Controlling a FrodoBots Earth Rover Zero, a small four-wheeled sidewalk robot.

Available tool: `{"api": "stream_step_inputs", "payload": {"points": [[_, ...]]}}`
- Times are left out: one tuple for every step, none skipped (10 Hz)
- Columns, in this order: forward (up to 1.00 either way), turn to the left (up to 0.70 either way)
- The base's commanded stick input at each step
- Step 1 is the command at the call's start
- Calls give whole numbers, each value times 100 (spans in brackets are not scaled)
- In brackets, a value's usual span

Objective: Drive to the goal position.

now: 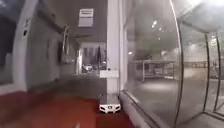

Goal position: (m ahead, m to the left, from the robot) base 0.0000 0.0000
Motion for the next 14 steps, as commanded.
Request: {"api": "stream_step_inputs", "payload": {"points": [[45,-18],[45,-26],[45,-27],[45,-27],[45,-22],[45,0],[45,0],[31,0],[9,0],[4,0],[0,0],[0,0],[0,0],[0,0]]}}
